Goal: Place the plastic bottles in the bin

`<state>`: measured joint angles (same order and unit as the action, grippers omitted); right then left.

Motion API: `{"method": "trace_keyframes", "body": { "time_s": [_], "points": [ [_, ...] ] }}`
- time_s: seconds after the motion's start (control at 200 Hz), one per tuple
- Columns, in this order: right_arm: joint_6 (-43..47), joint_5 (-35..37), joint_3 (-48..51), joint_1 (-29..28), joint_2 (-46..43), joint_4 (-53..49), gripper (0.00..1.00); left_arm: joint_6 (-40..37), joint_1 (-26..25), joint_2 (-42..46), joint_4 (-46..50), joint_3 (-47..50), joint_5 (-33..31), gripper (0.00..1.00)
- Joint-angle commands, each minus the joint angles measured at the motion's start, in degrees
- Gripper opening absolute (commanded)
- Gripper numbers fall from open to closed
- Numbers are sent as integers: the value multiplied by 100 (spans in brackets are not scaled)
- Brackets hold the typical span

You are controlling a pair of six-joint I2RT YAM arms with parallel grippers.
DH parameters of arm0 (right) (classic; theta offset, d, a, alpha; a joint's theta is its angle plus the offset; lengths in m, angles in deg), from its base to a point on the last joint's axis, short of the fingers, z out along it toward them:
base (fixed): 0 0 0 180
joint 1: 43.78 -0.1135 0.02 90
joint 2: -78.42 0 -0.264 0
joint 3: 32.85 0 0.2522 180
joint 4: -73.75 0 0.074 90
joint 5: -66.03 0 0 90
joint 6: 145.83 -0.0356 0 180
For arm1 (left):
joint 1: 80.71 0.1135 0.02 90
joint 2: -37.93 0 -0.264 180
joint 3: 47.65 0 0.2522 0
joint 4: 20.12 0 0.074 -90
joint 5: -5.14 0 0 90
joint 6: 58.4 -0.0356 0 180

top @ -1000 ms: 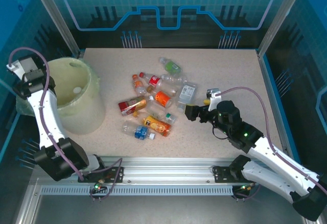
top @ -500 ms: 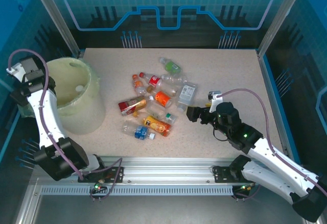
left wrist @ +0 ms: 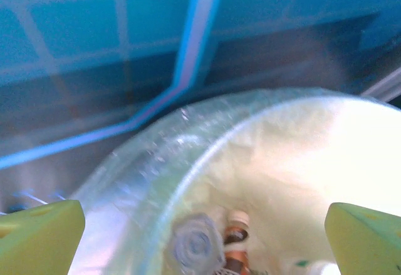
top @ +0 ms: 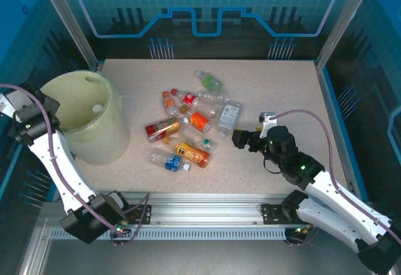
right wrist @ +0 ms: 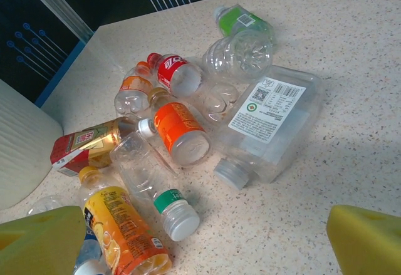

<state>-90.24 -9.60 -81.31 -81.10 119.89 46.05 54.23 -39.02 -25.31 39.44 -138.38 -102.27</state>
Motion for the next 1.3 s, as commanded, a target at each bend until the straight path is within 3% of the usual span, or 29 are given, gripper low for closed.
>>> {"method": "trace_keyframes", "body": {
  "time_s": [0.0, 0.285, 0.635, 0.87, 1.141, 1.296],
  "points": [
    [113, -69, 15, 93, 16, -97, 100, 261, 41, 74, 170, 70, 615, 99],
    [141, -200, -43, 339, 687, 234, 100, 560, 129, 108, -126, 719, 1334, 99],
    [-509, -159, -599, 614, 2419, 321, 100, 418, 164, 233, 212, 233, 1190, 99],
    [-967, -111, -1869, 646, 4219, -117, 100, 214, 164, 343, 509, -237, 1001, 99],
    [-1704, 1508, -3066, 205, 5662, -1155, 100, 112, 164, 427, 713, -521, 1052, 99],
    [-1614, 1462, -3010, 212, 5891, -1237, 100, 136, 163, 434, 685, -403, 926, 99]
  ]
}}
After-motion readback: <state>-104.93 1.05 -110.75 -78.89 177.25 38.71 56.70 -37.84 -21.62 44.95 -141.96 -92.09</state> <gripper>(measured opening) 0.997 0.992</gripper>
